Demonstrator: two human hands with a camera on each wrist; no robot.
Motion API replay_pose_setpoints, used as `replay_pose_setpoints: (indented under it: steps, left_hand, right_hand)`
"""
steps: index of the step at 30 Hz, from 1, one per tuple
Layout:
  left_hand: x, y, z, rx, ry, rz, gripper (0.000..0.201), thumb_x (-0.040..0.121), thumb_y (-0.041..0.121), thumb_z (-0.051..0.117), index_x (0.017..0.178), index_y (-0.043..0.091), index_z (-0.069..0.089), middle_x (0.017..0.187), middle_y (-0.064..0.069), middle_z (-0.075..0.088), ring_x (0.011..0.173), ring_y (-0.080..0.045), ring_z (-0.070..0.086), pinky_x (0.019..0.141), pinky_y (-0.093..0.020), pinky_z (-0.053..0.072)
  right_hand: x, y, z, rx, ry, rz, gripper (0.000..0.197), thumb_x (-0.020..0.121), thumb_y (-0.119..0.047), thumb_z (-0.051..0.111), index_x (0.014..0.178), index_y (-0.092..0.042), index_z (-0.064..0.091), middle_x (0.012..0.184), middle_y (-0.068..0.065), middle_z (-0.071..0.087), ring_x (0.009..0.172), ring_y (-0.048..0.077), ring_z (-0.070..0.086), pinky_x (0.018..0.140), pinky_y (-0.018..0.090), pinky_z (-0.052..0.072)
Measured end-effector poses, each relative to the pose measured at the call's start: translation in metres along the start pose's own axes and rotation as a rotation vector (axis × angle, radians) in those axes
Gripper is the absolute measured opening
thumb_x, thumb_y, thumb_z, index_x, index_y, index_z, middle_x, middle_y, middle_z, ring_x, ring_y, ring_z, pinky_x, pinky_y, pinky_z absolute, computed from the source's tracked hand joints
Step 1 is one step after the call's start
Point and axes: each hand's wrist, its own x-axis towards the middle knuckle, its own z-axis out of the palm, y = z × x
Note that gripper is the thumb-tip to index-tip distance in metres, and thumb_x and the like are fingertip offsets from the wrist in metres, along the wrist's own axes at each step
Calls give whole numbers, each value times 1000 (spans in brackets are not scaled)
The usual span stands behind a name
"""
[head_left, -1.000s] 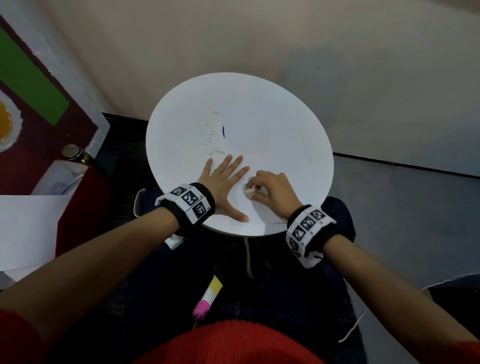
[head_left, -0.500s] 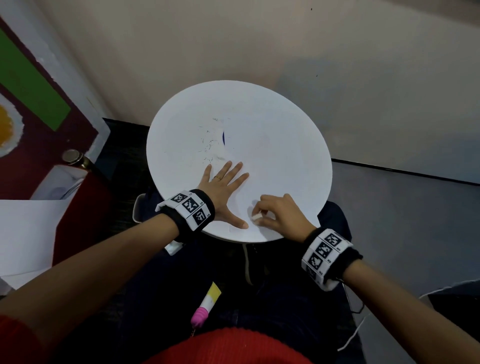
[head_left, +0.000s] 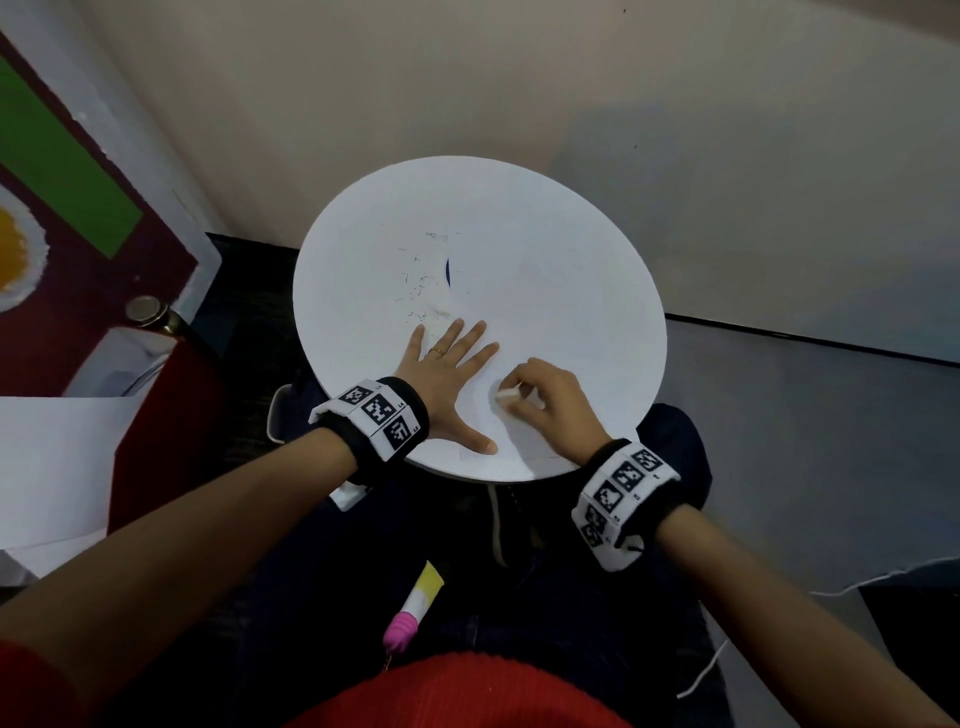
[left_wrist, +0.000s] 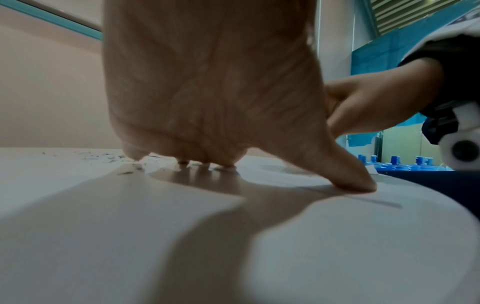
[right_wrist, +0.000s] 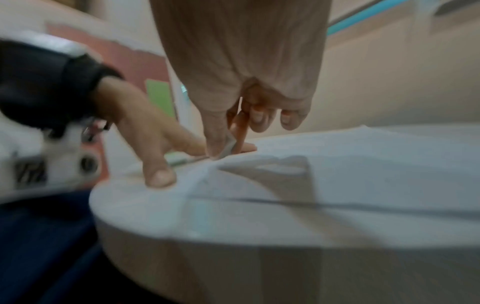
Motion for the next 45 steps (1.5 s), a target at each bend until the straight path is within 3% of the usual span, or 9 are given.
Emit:
replay_pose_setpoints:
  steps: [3,7,13,20,23,26,32,39,45]
  left_hand:
    - [-4,3,-3,-10,-22,2,129,64,85,53,152,21,-17,155,1,-31,142,-19,-30,114,-53,-17]
    - [-9,50,-6,-19,-24,-19,94,95,57,40,150,-1,-9,157,-15,-21,145,-30,-21,118,-46,-7]
    - [-21,99,25,-177,-173,225,69,104,41,24,151,10,-15,156,-5,-28,143,-19,-26,115,-36,-15]
    - [-16,36,-6,-172,-70,-311,82,101,50,25,147,-2,-20,150,-21,-34,140,-34,-29,116,-43,-11]
    - [10,25,-28,-62,11,-6,100,93,53,48,149,5,-20,153,-12,-34,141,-32,-30,115,-43,-11]
    - [36,17,-33,-32,-105,200,117,81,64,59,150,12,-20,154,-1,-33,141,-25,-30,115,-42,-14]
    - [45,16,-11,11,-57,181,128,66,82,56,151,24,-20,154,5,-33,141,-22,-32,111,-41,-20]
    - [47,15,-7,34,-60,182,125,64,84,57,149,34,-20,153,6,-34,140,-22,-34,113,-45,-19]
    - [49,17,-6,41,-25,172,123,65,79,61,151,35,-15,155,4,-31,141,-24,-32,114,-48,-16]
  right_hand:
    - [-3,18,-14,328,285,311,6,89,-16,61,86,-12,59,80,-6,57,69,3,49,64,10,39]
    - [-8,41,-11,552,382,556,13,96,-19,50,85,-14,46,71,-1,47,60,9,41,57,17,39]
    - [-9,47,-3,531,425,530,12,97,-19,48,95,-7,46,75,-1,49,62,8,45,56,10,42]
    - [-11,49,-8,531,374,499,8,93,-16,56,87,-12,52,76,-1,51,66,10,46,61,12,42]
    - [-7,47,-10,477,334,489,9,86,-14,66,88,-7,61,82,3,59,70,11,51,67,19,43]
    - [1,40,-10,387,349,466,12,82,-12,70,85,-1,65,80,4,63,68,9,54,65,13,44]
    - [-7,7,20,203,255,345,11,80,-4,67,72,-2,58,75,7,57,63,6,49,57,11,38]
    - [4,26,-6,18,331,403,8,82,-8,64,80,-3,59,78,8,54,73,20,51,67,29,38]
    - [-3,-4,20,7,168,321,13,79,-19,66,71,-14,57,71,-2,57,70,17,53,74,41,44]
